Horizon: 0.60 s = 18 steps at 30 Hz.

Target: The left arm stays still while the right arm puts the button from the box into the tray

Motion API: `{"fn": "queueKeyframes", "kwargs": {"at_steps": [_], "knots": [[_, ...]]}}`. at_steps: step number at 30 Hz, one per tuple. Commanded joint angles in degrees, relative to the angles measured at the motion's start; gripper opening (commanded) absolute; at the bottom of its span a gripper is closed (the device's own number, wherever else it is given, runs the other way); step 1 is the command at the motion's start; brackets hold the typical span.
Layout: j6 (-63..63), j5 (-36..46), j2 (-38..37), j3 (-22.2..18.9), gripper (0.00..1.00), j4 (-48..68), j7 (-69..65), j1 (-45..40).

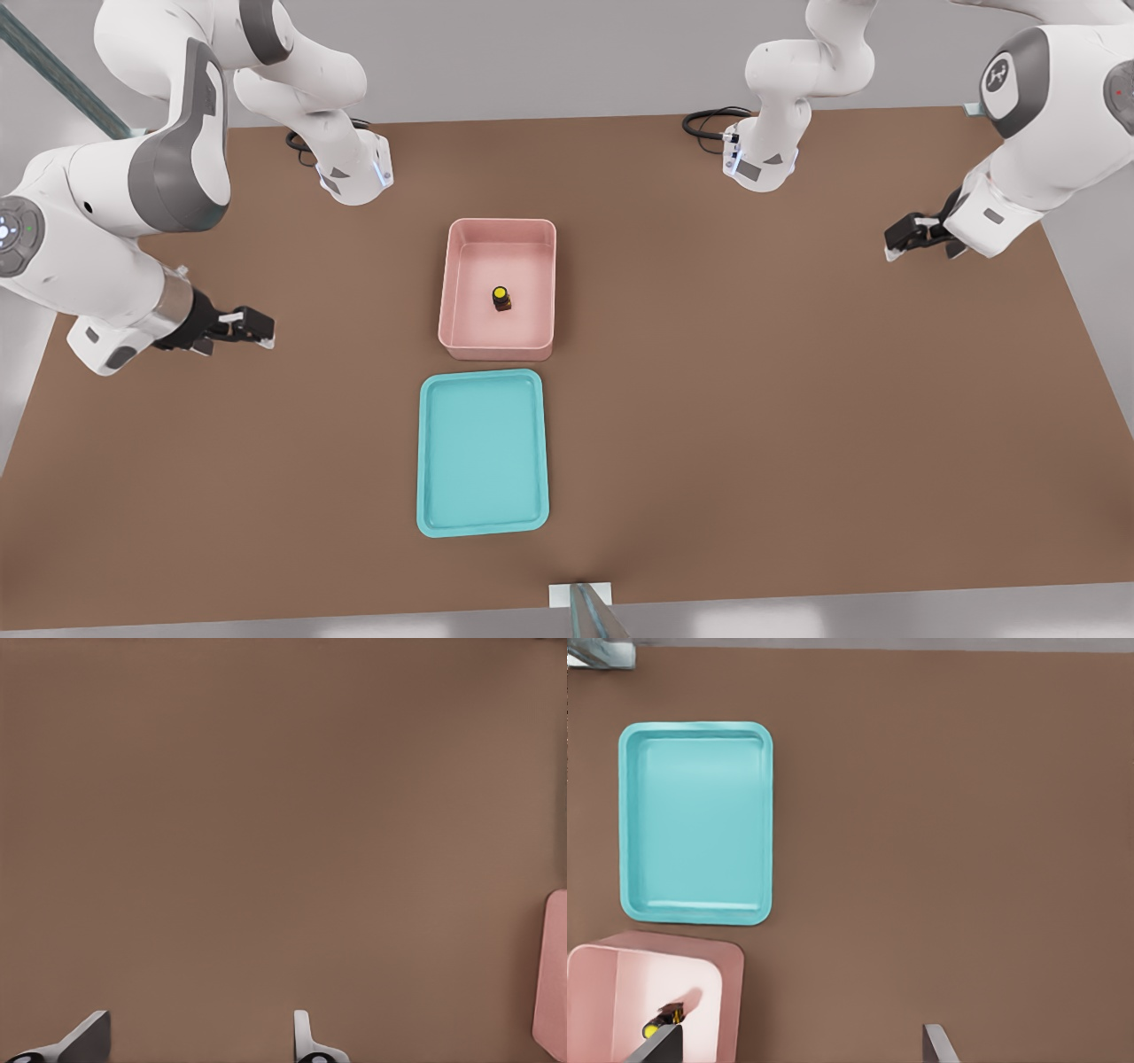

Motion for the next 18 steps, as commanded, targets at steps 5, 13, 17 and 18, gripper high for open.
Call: {"fn": "queueKeyframes", "kwargs": {"at_steps": [5, 13, 17, 18], "knots": [[2.76, -6.53, 0.10, 0.72, 1.00, -0.06, 27.81, 22.31], [41.24, -2.67, -1.12, -5.95, 1.00, -39.25, 56.30, 46.82], [49.86, -2.93, -3.06, -14.84, 1.00, -49.71, 55.33, 53.60], [56.01, -2.84, -3.24, -15.46, 0.99, -53.85, 55.59, 54.30]]}}
